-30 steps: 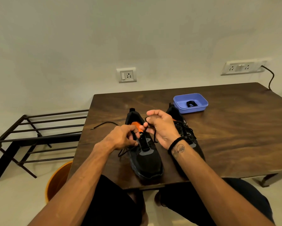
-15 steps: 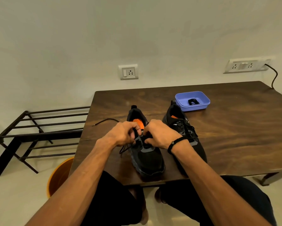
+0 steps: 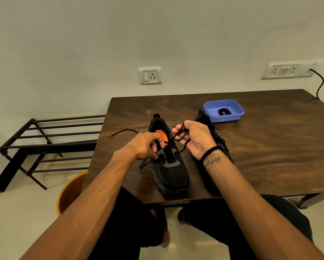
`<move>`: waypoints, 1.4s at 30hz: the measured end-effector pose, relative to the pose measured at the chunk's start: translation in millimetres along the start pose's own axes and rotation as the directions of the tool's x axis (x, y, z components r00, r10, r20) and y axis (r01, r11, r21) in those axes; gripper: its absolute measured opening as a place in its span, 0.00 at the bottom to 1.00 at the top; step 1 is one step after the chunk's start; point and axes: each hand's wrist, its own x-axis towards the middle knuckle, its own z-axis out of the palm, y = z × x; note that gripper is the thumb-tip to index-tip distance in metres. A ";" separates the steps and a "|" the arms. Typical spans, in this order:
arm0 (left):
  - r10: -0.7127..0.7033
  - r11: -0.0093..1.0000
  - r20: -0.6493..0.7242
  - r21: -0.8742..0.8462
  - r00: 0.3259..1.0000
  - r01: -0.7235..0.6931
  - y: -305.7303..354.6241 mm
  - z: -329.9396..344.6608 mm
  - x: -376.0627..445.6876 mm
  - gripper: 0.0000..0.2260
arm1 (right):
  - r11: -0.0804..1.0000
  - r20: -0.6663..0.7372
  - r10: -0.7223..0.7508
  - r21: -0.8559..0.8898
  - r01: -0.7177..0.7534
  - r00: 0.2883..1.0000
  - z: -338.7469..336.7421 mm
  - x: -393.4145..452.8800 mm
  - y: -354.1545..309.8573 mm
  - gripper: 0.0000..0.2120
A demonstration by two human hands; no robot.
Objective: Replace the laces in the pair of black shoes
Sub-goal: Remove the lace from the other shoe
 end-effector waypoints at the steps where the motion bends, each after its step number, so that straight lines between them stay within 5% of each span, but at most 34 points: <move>1: 0.005 1.000 0.000 0.000 1.000 -0.005 0.6 -0.1 0.0 0.18 | 1.000 -0.011 0.009 -0.017 -0.009 1.000 -0.2 0.5 1.9 0.09; 5: 0.015 1.000 -0.011 0.000 1.000 -0.015 0.4 -0.3 0.0 0.15 | 0.922 0.021 -0.179 -0.345 0.175 0.984 -1.8 1.7 4.6 0.06; 9: 0.039 0.999 -0.049 0.015 0.998 -0.038 -1.7 -0.3 0.7 0.12 | 0.496 0.204 -0.442 -0.756 0.427 0.873 -1.3 -5.3 7.2 0.04; 11: 0.050 0.999 -0.062 0.011 0.997 -0.049 -2.7 0.6 0.4 0.11 | 0.445 0.200 -0.480 -0.783 0.434 0.854 -3.9 -5.0 9.1 0.04; 15: 0.048 0.999 -0.054 -0.019 0.997 -0.049 -4.5 0.8 -0.7 0.10 | 0.500 0.144 -0.470 -0.769 0.397 0.871 -12.1 -0.3 -5.6 0.04; 20: 0.069 0.996 -0.067 0.061 0.995 -0.064 0.1 4.0 0.5 0.03 | 0.097 0.240 -0.184 -0.961 0.261 0.953 -23.3 -2.8 -8.1 0.07; 22: 0.069 0.994 -0.075 0.094 0.995 -0.062 1.7 4.2 1.0 0.04 | -0.056 0.220 -0.215 -0.976 0.212 0.952 -22.8 -4.8 -7.3 0.12; 25: 0.113 0.983 -0.084 0.151 0.990 -0.100 7.2 6.6 -0.5 0.06 | -0.001 0.377 -0.197 -0.923 0.384 0.905 -18.7 -3.0 -10.4 0.19; 27: 0.126 0.974 -0.054 0.197 0.991 -0.113 12.4 11.7 0.4 0.08 | 0.007 0.468 -0.038 -0.884 0.468 0.883 -13.9 -4.7 -9.2 0.22; 31: 0.062 0.967 0.014 0.246 0.998 -0.063 20.7 25.2 6.6 0.10 | -0.111 0.474 0.110 -0.868 0.485 0.874 -9.7 -2.4 4.2 0.22; 38: 0.000 0.992 -0.026 -0.123 1.000 -0.003 14.6 21.1 7.2 0.02 | -0.133 0.450 0.000 -0.885 0.446 0.893 -20.3 0.4 -0.1 0.21; 42: -0.161 0.891 -0.030 -0.435 0.986 0.132 4.4 17.2 0.7 0.03 | -0.104 0.424 0.008 -0.900 0.422 0.906 -21.1 3.7 4.5 0.22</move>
